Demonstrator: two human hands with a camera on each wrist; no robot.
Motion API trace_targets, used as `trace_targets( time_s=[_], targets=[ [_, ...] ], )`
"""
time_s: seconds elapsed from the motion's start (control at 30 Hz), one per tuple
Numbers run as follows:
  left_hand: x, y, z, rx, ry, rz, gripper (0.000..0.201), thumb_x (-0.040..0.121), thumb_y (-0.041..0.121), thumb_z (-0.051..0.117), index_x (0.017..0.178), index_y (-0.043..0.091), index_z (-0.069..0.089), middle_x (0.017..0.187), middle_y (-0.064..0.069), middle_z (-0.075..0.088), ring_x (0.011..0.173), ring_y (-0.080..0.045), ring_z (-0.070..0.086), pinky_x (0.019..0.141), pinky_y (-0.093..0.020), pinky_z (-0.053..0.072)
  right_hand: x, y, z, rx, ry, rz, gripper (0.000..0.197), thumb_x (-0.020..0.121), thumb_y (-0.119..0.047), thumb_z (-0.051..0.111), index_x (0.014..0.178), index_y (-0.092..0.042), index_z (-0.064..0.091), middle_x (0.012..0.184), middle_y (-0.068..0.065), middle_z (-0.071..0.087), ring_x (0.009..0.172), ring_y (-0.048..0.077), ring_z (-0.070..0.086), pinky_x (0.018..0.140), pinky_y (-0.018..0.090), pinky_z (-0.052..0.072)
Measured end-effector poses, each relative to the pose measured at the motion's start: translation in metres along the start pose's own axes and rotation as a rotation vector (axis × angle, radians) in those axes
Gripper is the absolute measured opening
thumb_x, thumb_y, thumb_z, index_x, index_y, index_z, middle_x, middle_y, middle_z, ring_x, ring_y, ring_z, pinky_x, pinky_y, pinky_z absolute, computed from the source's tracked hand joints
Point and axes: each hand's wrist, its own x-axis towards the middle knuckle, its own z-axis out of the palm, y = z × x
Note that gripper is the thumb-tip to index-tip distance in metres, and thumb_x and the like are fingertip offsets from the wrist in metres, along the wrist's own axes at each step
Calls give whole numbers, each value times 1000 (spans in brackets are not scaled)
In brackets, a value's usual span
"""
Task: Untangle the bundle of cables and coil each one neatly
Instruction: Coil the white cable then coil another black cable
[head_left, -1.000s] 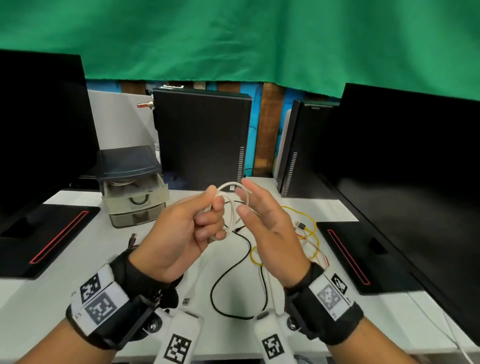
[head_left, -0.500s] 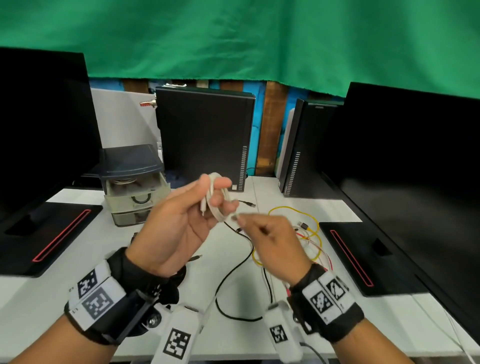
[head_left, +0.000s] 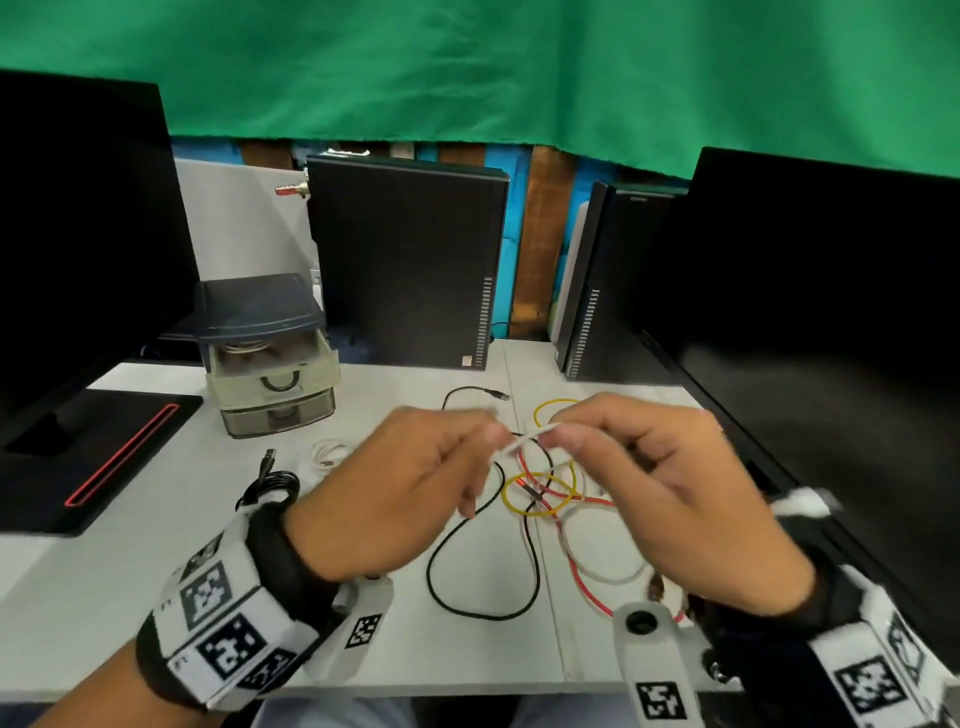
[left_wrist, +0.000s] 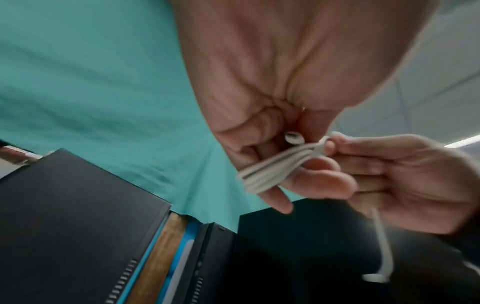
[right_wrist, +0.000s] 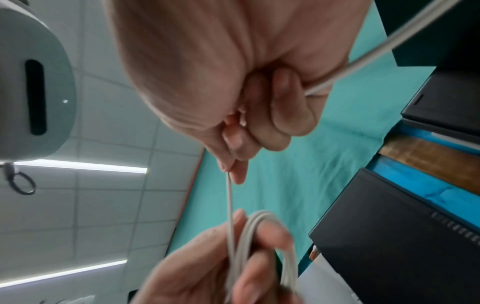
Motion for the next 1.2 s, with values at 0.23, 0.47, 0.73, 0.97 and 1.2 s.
trace_targets(
  time_s=[0.23, 0.47, 0.73, 0.97, 1.2],
  targets=[
    [1, 15, -10, -928, -79, -25, 40, 100, 36, 44, 101, 11, 76, 59, 5, 45, 46, -10, 51, 82, -30, 55, 11, 50, 22, 67, 142, 117, 14, 95, -26, 64, 89, -25, 77, 70, -15, 70, 65, 4, 60, 64, 12, 43],
    [13, -13, -21, -525, 370, -42, 42, 105, 30, 38, 100, 2, 69, 63, 9, 56, 69, -14, 64, 102, -38, 50, -18, 42, 98, -76, -292, 68, 40, 104, -38, 45, 97, -4, 65, 64, 9, 54, 59, 22, 48, 62, 41, 46],
    [6, -22, -8, -171, -87, -118, 39, 100, 44, 38, 92, 31, 74, 54, 3, 59, 65, -9, 63, 86, -31, 50, 5, 12, 13, -178, 35, -149, 21, 102, -26, 52, 100, -18, 71, 76, -11, 62, 68, 14, 59, 64, 29, 48],
    [5, 6, -6, -1002, -107, -213, 44, 98, 41, 53, 75, 8, 70, 54, 5, 32, 42, -8, 36, 63, -27, 52, 5, 43, 33, -273, 83, -147, 22, 95, -25, 55, 92, -18, 75, 84, -7, 60, 81, 16, 55, 72, 36, 47],
    [13, 1, 4, -1291, 82, -387, 38, 98, 37, 45, 69, 12, 48, 64, -2, 31, 56, -13, 36, 55, -24, 46, 6, 34, 40, 108, 4, 111, 18, 92, -17, 60, 88, -9, 76, 79, 2, 65, 72, 16, 64, 62, 27, 54]
  ],
)
